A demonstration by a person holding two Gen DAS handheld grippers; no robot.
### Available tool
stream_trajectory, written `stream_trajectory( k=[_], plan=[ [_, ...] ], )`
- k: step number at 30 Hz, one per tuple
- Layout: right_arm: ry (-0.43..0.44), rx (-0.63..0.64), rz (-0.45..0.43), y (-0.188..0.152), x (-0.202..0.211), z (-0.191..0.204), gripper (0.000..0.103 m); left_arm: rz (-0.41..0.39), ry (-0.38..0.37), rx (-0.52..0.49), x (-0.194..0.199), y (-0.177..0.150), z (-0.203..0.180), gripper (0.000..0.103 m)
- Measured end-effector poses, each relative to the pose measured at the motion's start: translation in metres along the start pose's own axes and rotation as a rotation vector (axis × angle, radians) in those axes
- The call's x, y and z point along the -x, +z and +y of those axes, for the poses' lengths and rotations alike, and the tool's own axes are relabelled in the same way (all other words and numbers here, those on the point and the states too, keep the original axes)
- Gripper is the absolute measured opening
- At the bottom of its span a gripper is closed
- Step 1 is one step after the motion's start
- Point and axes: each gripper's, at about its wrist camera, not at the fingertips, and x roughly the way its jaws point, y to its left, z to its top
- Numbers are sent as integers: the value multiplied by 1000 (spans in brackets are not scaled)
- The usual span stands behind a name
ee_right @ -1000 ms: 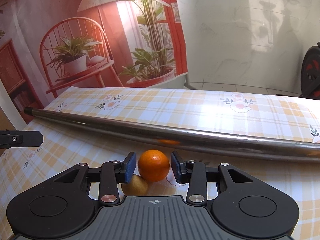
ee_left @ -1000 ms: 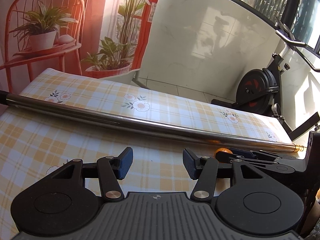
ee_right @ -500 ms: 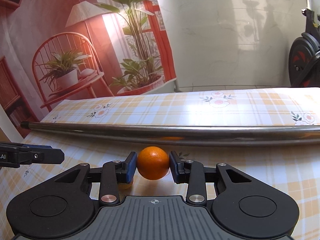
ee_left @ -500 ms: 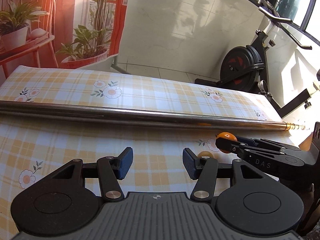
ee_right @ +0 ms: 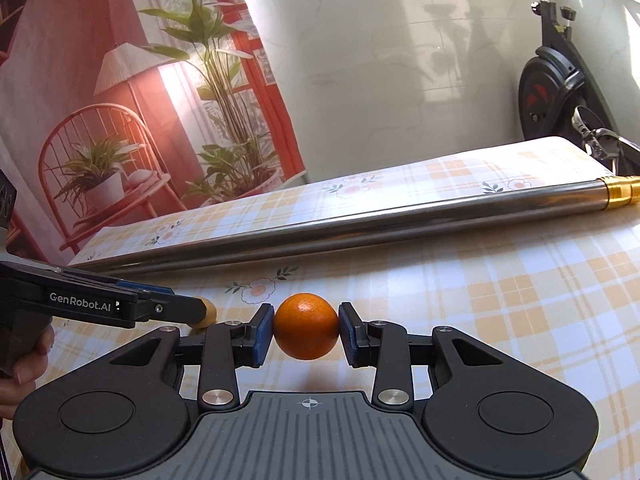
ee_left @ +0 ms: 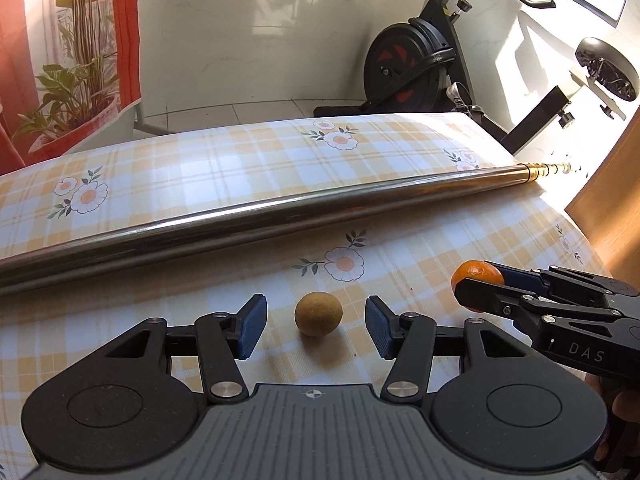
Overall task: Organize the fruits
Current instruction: 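Grasp the tangerine with the right tool while the left tool grasps the kiwi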
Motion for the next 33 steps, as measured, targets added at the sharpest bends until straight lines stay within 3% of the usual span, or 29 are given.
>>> stream_trajectory(
  k=[6,11,20,33],
  plan=[
    [7,-38,-11,-3,9,-4,32,36,52,-12,-12,4,-7,45],
    [11,-44,-11,-5,15,-4,32,35,71,-25,-13,3,-11,30],
    [37,-38,-10,-5,30,5,32,1,95,13,17,-3,-10,30],
    [86,35,-15,-18,76,47,32,-113,111,43,118,-43,-29,30]
  ],
)
